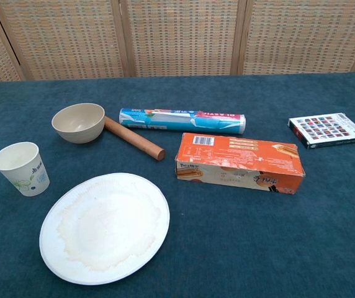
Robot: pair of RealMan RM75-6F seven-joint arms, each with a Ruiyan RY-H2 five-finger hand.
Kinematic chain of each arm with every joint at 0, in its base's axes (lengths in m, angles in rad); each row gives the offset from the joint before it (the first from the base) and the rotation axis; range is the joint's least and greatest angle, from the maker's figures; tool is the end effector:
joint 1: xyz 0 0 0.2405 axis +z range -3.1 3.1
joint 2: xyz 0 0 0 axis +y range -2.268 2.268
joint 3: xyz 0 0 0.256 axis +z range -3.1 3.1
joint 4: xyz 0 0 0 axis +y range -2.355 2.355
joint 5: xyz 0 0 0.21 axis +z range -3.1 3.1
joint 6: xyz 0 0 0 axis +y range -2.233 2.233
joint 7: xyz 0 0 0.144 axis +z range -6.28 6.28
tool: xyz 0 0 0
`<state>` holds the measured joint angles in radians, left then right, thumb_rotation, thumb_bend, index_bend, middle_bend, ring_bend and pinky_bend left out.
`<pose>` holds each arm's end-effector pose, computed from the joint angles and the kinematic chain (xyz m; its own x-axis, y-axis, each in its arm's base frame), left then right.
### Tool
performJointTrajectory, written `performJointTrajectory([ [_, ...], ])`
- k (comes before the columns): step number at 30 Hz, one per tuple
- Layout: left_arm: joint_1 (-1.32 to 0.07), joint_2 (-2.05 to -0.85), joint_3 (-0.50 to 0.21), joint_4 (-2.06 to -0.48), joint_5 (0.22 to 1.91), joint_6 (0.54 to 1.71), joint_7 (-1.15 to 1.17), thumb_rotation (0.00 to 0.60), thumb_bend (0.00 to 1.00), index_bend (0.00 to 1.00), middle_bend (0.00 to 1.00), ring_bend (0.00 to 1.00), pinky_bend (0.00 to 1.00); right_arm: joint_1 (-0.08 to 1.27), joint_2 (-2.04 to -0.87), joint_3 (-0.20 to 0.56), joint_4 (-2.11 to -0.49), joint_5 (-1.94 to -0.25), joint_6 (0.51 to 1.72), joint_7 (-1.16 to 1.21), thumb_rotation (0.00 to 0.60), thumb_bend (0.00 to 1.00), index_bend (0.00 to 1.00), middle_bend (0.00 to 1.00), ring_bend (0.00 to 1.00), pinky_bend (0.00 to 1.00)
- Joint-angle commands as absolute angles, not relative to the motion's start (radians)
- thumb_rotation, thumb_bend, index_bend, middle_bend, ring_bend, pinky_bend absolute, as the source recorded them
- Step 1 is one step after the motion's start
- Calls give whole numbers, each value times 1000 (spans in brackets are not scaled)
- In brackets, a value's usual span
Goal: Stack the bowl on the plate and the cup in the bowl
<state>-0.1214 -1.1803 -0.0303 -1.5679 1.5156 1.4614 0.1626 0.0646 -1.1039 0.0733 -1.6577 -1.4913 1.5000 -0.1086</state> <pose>-0.3083 0.1884 0.1366 0.5277 0.0230 0.8491 0.8485 -0.0615 -0.5256 -0.3050 -0.1790 0.1654 0.4637 0.0245 0.8856 -0.8860 0.0155 0.4635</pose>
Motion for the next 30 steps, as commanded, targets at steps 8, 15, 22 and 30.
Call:
performJointTrajectory([
  [8,-150,-1187,-52,-1553,1516,1444,137,600,122,28,0,0,0,63,-1101,71,-1659,-1492,1499,-106,600,138,0,0,0,0],
  [15,-211,-1176,-110,-1524,1497,1407,103,600,222,178,0,0,43,64,-1101,69,-1662,-1497,1499,-111,600,138,0,0,0,0],
  [22,-316,-1172,-151,-1488,1451,1266,138,600,368,254,0,0,61,63,-1099,71,-1660,-1492,1499,-102,600,138,0,0,0,0],
  [30,-497,-1249,-211,-1377,1326,1027,267,600,410,270,0,0,62,66,-1097,74,-1649,-1478,1485,-76,600,138,0,0,0,0],
])
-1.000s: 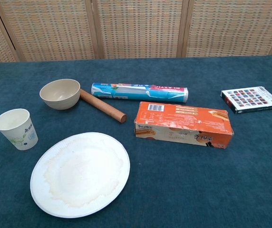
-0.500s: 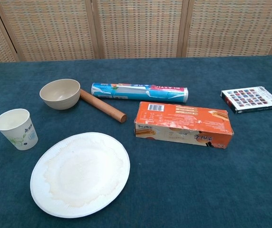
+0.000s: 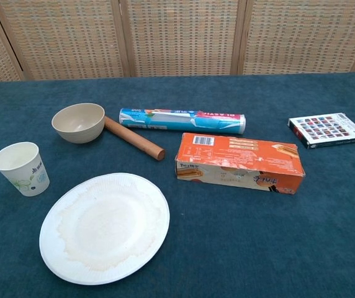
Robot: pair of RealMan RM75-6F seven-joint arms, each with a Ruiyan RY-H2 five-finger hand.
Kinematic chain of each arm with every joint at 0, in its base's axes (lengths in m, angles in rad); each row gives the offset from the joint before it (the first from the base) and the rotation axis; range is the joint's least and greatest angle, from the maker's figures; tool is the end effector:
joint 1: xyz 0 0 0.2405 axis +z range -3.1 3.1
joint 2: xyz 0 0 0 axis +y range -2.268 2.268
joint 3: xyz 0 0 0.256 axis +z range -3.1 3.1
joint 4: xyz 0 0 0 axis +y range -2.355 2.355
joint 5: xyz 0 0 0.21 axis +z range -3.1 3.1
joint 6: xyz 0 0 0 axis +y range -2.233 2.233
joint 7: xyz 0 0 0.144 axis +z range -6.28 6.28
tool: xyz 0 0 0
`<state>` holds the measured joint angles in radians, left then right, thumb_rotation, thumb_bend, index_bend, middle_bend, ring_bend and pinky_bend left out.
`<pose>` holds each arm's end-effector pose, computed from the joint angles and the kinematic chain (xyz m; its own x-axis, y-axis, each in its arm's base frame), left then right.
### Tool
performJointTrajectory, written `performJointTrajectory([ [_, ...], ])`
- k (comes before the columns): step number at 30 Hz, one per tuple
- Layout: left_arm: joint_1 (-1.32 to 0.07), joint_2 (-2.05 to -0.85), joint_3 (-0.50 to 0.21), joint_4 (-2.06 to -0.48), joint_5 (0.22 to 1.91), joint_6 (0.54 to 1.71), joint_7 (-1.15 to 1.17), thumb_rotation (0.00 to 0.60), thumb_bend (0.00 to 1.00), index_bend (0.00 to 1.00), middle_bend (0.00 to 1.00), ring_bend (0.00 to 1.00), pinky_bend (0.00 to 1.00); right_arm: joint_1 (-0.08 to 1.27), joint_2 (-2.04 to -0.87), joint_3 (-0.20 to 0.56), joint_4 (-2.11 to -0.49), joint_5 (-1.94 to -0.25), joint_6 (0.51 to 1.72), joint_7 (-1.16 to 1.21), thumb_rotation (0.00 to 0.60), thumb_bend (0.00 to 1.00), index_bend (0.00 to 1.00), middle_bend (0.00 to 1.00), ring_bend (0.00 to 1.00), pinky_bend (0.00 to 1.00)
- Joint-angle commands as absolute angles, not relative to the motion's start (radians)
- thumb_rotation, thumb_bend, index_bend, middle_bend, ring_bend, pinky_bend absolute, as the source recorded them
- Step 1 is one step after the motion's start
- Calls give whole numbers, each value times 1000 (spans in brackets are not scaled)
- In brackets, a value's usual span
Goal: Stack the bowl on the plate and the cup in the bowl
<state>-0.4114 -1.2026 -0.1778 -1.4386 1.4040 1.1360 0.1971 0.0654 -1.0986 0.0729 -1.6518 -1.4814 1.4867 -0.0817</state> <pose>-0.2770 0.3104 0.1307 0.6243 0.0330 0.7805 0.7706 -0.1898 -0.6084 -0.3085 -0.1793 0.1663 0.4489 0.0115 0.8935 -0.8934 0.0236 0.4486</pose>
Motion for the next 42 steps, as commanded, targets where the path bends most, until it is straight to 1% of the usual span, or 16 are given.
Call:
performJointTrajectory([
  [1,-514,-1261,-213,-1363,1310,1002,286,600,409,270,0,0,62,66,-1097,75,-1647,-1476,1484,-72,600,138,0,0,0,0],
  [9,-618,-1356,-211,-1256,1194,872,432,600,410,270,0,0,65,66,-1095,84,-1633,-1450,1473,-40,600,138,0,0,0,0],
  [17,-668,-1421,-196,-1206,1144,823,487,600,410,274,0,0,67,65,-1094,92,-1620,-1434,1470,-11,600,140,0,0,0,0],
  [29,-725,-1505,-177,-1134,1096,787,539,600,409,297,0,0,69,62,-1091,97,-1608,-1423,1466,23,600,140,0,0,0,0],
  [42,-761,-1545,-167,-1112,1095,799,545,600,409,302,0,0,69,62,-1092,94,-1609,-1428,1465,32,600,140,0,0,0,0],
])
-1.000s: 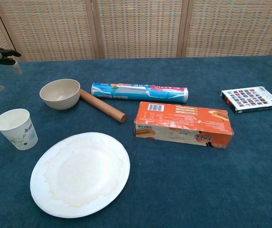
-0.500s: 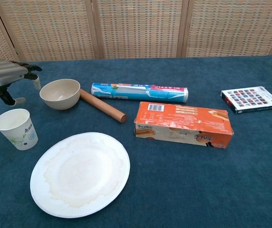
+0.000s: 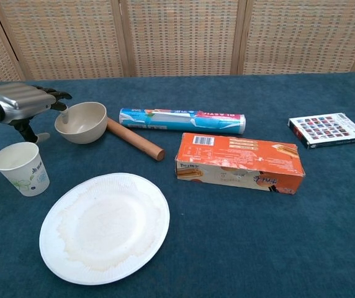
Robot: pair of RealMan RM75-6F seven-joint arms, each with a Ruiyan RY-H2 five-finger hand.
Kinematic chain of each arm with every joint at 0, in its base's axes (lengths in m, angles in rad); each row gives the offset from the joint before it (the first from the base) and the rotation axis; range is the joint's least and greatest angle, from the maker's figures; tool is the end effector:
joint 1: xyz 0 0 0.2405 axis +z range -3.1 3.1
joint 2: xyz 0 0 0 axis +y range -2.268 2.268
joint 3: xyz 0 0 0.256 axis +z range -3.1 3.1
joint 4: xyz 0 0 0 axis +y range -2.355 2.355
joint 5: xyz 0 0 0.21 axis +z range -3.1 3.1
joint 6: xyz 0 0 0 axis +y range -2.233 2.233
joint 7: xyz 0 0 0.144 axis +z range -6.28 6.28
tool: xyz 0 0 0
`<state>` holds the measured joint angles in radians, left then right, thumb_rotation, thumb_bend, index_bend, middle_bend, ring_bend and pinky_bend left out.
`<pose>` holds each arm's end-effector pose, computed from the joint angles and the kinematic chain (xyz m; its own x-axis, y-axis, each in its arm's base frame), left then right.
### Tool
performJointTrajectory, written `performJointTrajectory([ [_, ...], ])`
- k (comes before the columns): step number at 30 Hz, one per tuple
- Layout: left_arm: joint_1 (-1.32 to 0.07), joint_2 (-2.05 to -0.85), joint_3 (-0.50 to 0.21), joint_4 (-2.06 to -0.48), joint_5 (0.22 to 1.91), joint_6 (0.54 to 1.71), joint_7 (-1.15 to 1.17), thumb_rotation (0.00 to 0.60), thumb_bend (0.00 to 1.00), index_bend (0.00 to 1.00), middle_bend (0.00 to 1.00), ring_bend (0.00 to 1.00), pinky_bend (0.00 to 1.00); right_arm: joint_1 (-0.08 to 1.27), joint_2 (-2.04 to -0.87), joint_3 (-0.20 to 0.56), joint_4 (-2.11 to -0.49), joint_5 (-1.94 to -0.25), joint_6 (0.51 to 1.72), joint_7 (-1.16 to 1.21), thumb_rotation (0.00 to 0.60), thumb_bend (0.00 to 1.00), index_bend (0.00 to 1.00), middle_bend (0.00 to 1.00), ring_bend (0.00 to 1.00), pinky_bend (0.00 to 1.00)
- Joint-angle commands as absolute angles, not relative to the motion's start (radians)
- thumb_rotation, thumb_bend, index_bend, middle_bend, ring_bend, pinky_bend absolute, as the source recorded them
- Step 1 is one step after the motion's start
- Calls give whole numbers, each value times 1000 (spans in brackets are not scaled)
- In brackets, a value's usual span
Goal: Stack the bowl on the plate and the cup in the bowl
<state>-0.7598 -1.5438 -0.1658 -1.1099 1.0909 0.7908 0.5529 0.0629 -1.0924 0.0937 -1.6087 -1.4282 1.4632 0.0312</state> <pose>-0.2302 0.4009 0.0131 0.8027 0.1853 0.5669 0.5953 -0.3069 -0.7426 -0.3244 -0.1830 0.1757 0.3841 0.0156 0.9231 -0.9207 0.0806 0.3818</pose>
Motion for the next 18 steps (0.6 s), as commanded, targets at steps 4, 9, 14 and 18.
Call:
performJointTrajectory([
  [4,-765,-1543,-163,-1113,1102,805,534,600,410,307,1,0,69,61,-1092,94,-1610,-1429,1467,36,600,140,0,0,0,0],
  [9,-773,-1557,-155,-1100,1093,795,537,600,411,352,9,0,69,60,-1090,92,-1614,-1433,1467,37,600,140,0,0,0,0],
  [14,-778,-1578,-140,-1077,1100,800,547,600,416,402,18,0,70,56,-1088,95,-1616,-1435,1477,49,600,141,0,0,0,0],
  [18,-782,-1600,-136,-1052,1107,811,550,600,418,477,41,0,78,54,-1088,95,-1617,-1439,1484,55,600,142,0,0,0,0],
])
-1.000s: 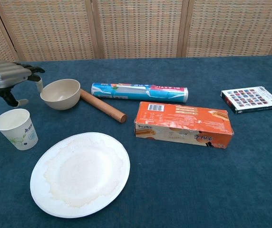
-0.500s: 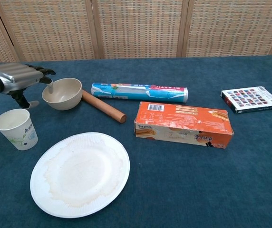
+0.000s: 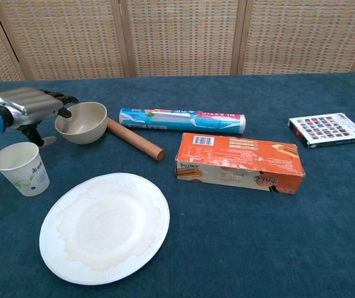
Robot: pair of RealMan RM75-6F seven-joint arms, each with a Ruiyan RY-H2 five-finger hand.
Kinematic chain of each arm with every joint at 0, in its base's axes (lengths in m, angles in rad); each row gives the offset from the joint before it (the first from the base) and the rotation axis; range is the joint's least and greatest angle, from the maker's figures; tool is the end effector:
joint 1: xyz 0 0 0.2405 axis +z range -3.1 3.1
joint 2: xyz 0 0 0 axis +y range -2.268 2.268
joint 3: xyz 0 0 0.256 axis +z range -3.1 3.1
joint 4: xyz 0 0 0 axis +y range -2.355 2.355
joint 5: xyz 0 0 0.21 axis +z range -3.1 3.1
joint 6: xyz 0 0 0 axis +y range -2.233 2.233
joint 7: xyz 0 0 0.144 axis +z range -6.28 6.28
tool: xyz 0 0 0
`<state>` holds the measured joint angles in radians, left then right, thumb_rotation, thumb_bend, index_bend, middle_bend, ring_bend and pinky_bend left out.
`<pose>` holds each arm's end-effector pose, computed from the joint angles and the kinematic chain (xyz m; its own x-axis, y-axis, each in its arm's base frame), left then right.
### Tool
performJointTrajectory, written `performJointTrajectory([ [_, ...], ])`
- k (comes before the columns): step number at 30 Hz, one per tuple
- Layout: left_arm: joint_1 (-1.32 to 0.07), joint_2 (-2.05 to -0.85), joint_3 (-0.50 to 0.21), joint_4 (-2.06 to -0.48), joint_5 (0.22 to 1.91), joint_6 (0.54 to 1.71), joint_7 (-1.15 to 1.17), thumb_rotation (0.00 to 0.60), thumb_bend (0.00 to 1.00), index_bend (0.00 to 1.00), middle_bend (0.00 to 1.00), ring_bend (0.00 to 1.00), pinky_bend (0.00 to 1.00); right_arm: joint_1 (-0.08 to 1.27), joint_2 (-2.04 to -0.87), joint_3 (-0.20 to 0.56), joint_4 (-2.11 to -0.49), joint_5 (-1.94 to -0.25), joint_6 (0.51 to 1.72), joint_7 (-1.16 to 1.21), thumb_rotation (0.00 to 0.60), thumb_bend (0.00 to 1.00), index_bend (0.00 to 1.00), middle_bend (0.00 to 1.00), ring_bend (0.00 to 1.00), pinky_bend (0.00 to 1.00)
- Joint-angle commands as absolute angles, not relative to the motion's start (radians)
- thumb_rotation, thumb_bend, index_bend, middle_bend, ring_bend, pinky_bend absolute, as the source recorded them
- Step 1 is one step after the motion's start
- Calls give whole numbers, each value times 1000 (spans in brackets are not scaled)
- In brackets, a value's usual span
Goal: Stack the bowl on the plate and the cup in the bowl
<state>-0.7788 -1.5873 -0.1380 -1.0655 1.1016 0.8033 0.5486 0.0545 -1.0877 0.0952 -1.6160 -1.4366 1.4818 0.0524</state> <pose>-0.2271 0.4008 -0.0003 0.8170 0.1718 0.5504 0.5742 -0.3293 -0.7496 -0.3225 -0.1806 0.1786 0.3642 0.0335 0.9307 -0.9294 0.0779 0.3609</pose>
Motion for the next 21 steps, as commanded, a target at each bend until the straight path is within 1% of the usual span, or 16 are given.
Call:
performJointTrajectory([
  [1,-782,-1606,-136,-1046,1108,815,549,600,418,511,50,0,82,54,-1088,95,-1617,-1441,1485,56,600,142,0,0,0,0],
  [3,-783,-1625,-135,-1026,1115,828,544,600,420,573,73,0,96,53,-1088,93,-1617,-1446,1487,59,600,142,0,0,0,0],
  [6,-781,-1648,-131,-1000,1143,861,530,600,425,640,99,0,110,53,-1088,92,-1617,-1451,1489,65,600,142,0,0,0,0],
  [12,-778,-1670,-127,-960,1179,896,499,600,430,710,128,0,123,51,-1087,92,-1617,-1455,1494,68,600,142,0,0,0,0],
  [18,-767,-1643,-130,-977,1231,960,450,600,430,730,134,0,126,51,-1088,90,-1618,-1458,1492,68,600,142,0,0,0,0],
  [21,-754,-1616,-132,-1008,1267,1013,415,600,429,743,142,0,126,51,-1089,89,-1620,-1460,1494,66,600,142,0,0,0,0],
])
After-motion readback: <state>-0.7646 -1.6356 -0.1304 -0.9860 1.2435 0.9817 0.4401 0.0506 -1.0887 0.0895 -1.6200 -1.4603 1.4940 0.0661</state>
